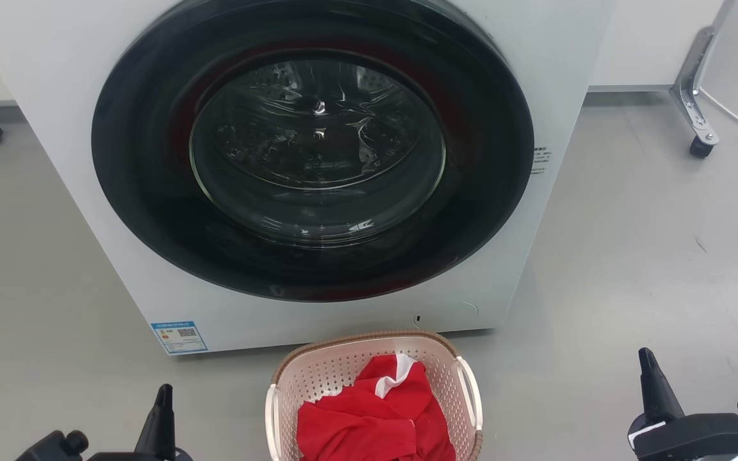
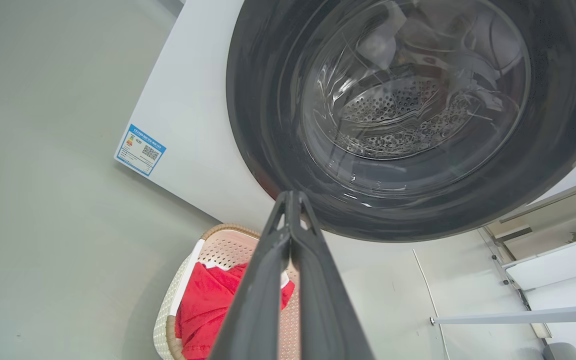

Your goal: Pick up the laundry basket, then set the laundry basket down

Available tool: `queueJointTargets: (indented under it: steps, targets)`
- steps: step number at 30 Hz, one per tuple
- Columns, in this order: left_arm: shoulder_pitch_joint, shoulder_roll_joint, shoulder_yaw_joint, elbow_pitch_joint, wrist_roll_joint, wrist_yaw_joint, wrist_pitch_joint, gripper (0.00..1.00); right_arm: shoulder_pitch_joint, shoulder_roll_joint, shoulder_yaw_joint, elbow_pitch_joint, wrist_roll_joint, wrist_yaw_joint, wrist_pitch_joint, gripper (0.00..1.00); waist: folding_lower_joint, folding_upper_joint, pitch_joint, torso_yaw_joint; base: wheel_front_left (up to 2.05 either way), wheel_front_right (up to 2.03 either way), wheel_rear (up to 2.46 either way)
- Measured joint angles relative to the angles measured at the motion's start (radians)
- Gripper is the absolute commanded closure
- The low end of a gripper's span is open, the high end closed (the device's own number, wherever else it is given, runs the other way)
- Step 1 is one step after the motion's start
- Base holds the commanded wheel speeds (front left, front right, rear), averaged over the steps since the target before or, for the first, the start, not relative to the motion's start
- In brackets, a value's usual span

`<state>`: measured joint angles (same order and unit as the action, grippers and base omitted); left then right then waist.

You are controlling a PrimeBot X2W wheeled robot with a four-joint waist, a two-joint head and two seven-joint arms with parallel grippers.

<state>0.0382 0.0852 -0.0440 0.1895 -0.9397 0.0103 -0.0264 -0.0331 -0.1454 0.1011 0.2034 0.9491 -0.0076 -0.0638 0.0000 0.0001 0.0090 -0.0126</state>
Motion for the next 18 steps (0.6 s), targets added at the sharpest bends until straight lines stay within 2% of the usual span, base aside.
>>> queueJointTargets:
  steps: [18]
  targets:
    - [-0.037, -0.017, 0.042, 0.033, -0.207, -0.041, 0.047, 1.0, -0.02, 0.033, -0.075, 0.031, 0.21, 0.042, 0.055, 1.0, 0.0, 0.0, -0.002, 0.004, 0.0, 0.0, 0.0]
